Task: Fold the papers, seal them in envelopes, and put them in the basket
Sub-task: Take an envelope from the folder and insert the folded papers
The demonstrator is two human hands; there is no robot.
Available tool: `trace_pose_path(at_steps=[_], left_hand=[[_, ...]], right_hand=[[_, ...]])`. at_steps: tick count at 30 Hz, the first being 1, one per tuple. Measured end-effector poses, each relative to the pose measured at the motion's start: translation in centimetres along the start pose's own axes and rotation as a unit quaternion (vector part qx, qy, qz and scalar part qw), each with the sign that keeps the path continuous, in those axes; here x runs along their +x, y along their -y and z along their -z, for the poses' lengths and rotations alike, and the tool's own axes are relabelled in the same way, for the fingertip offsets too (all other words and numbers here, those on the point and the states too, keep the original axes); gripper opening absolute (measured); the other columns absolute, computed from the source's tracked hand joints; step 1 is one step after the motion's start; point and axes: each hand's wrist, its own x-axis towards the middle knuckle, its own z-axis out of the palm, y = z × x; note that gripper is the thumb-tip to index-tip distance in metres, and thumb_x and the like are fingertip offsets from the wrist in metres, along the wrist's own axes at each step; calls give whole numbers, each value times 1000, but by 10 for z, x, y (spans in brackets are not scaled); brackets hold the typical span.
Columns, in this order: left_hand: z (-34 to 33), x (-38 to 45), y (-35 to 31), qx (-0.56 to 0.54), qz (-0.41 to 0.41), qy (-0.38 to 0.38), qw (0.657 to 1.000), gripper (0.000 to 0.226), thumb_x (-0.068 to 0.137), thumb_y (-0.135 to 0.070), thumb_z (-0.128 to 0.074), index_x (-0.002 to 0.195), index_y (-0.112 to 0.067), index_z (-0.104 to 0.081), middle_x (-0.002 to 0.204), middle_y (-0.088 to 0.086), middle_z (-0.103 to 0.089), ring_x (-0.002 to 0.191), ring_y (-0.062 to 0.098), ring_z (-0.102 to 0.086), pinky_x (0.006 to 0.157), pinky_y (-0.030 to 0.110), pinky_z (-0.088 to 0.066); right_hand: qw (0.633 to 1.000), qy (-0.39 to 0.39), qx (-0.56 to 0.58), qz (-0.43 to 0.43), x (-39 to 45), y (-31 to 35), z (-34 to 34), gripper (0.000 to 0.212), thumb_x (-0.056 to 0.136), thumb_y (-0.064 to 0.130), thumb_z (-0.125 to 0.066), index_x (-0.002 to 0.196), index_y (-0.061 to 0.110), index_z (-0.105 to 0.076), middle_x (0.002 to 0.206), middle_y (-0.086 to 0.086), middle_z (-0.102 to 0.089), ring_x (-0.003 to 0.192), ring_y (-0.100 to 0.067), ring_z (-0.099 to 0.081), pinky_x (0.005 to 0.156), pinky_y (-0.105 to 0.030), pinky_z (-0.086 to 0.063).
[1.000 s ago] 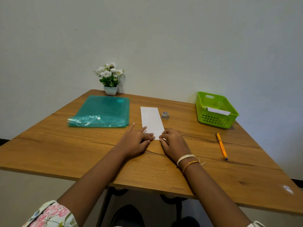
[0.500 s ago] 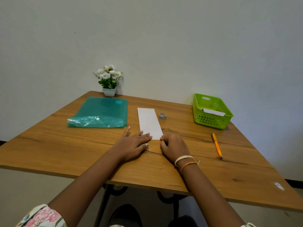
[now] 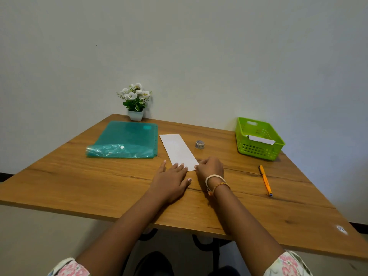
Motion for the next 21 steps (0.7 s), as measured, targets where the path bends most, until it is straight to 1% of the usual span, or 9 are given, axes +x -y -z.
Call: trace_pose_path(at_steps=[4, 6, 8, 10, 11, 13, 17, 19, 21], left_hand=[[2, -2, -4, -22, 14, -52, 998, 47, 100, -42, -32, 142, -25, -41, 152, -2, -38, 143, 13, -27, 120, 43, -8], [4, 0, -6, -28, 26, -88, 995, 41, 98, -38, -39, 135, -22, -49, 144, 0, -48, 135, 15, -40, 116, 40, -22], [5, 3, -9, -43, 49, -132, 989, 39, 96, -37, -47, 132, -21, -51, 134, 1, -56, 120, 16, -52, 101, 33, -41], [8, 4, -11, -60, 69, -157, 983, 41, 95, -32, -52, 134, -19, -47, 134, 4, -55, 114, 18, -56, 91, 31, -48], [9, 4, -12, -68, 79, -164, 981, 42, 96, -27, -52, 136, -18, -44, 137, 5, -53, 115, 20, -57, 90, 32, -49], [10, 0, -12, -86, 94, -191, 973, 41, 97, -18, -50, 138, -17, -43, 137, 7, -54, 116, 22, -57, 89, 33, -50], [13, -8, -5, -132, 110, -288, 942, 47, 96, -11, -51, 141, -13, -41, 129, 12, -59, 110, 25, -61, 85, 34, -54], [15, -6, 2, -162, 106, -349, 917, 45, 94, -7, -53, 139, -11, -46, 118, 14, -65, 98, 24, -66, 77, 33, -57], [17, -5, 5, -231, 100, -405, 879, 39, 94, -5, -52, 132, -9, -55, 108, 9, -69, 89, 18, -67, 71, 22, -55]], right_hand=[[995, -17, 50, -83, 9, 4, 4, 15, 73, 20, -73, 83, 8, -74, 90, -8, -72, 85, -28, -65, 61, -29, -46], [989, -10, 99, -109, 12, 7, 4, 11, 69, 17, -74, 76, 8, -74, 82, -7, -72, 76, -24, -66, 61, -29, -51], [970, 27, 205, -124, 11, 12, 4, 6, 65, 11, -77, 68, 6, -73, 72, -8, -71, 64, -19, -64, 58, -29, -54], [943, 59, 303, -124, 3, 15, 6, 4, 68, 5, -74, 72, 4, -73, 64, -9, -66, 52, -16, -56, 47, -24, -47], [930, 70, 339, -121, -1, 16, 7, 5, 71, 4, -73, 75, 4, -73, 65, -9, -65, 52, -16, -55, 47, -22, -46], [911, 100, 385, -104, -8, 16, 9, 8, 75, 5, -73, 83, 7, -73, 76, -9, -69, 64, -15, -60, 59, -24, -51], [883, 182, 428, -59, -13, 14, 8, 16, 82, 25, -73, 92, 13, -67, 92, -6, -70, 88, -19, -66, 79, -32, -54], [878, 184, 439, -50, -13, 12, 7, 24, 84, 32, -71, 97, 13, -64, 94, -6, -69, 88, -19, -66, 77, -32, -55], [880, 174, 440, -43, -11, 8, 6, 25, 85, 32, -69, 100, 13, -64, 97, -8, -69, 87, -19, -66, 71, -29, -54]])
